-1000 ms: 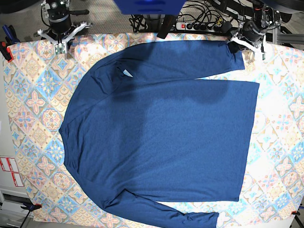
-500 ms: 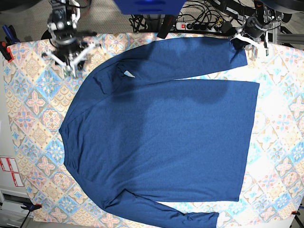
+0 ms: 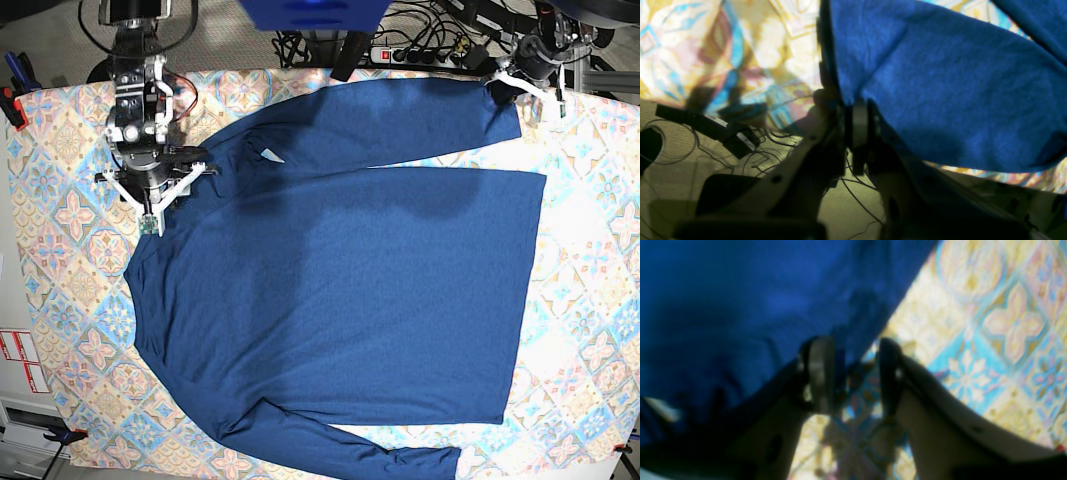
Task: Fold the T-shirt properly
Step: 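Lift the shoulders with both grippers and pull them apart to straighten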
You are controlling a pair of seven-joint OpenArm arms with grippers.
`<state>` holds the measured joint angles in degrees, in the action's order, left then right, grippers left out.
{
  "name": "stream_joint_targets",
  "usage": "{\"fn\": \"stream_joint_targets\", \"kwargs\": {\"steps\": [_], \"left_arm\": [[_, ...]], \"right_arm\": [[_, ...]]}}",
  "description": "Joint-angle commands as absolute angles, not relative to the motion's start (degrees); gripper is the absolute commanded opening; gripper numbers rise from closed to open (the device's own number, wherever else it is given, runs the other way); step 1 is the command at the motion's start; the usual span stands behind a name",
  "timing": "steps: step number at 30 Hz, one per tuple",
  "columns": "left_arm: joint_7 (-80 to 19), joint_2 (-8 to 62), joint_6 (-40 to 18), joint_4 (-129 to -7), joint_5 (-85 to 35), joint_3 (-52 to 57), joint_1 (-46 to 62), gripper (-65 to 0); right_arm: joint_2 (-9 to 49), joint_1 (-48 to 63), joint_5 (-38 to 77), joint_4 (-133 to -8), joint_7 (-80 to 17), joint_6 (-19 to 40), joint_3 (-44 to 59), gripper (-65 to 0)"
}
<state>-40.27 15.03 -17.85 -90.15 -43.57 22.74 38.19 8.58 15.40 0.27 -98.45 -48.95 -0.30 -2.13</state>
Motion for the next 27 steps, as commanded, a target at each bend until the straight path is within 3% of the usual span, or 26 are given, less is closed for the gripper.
{"fn": "stream_joint_targets", "kwargs": {"steps": [1, 23, 25, 27], "left_arm": [[-39.52, 15.69, -18.24, -90.86, -44.00, 23.16, 38.73, -65.0], [-39.52, 15.69, -18.24, -90.86, -43.91, 23.16, 38.73, -65.0], [-39.52, 15.69, -18.24, -90.86, -43.91, 23.16, 38.73, -65.0], [-39.52, 15.69, -18.24, -90.86, -43.91, 23.16, 38.73, -65.0]], "right_arm": [[8.92, 14.37, 0.22, -98.15, -48.04, -0.40, -1.89, -43.2], [8.92, 4.00, 0.22, -77.49, -47.78, -0.13, -1.89, -43.7], [8.92, 4.09, 0.22, -77.49, -47.78, -0.13, -1.89, -45.5], [8.92, 4.09, 0.22, -77.05, -47.78, -0.13, -1.89, -52.0]]}}
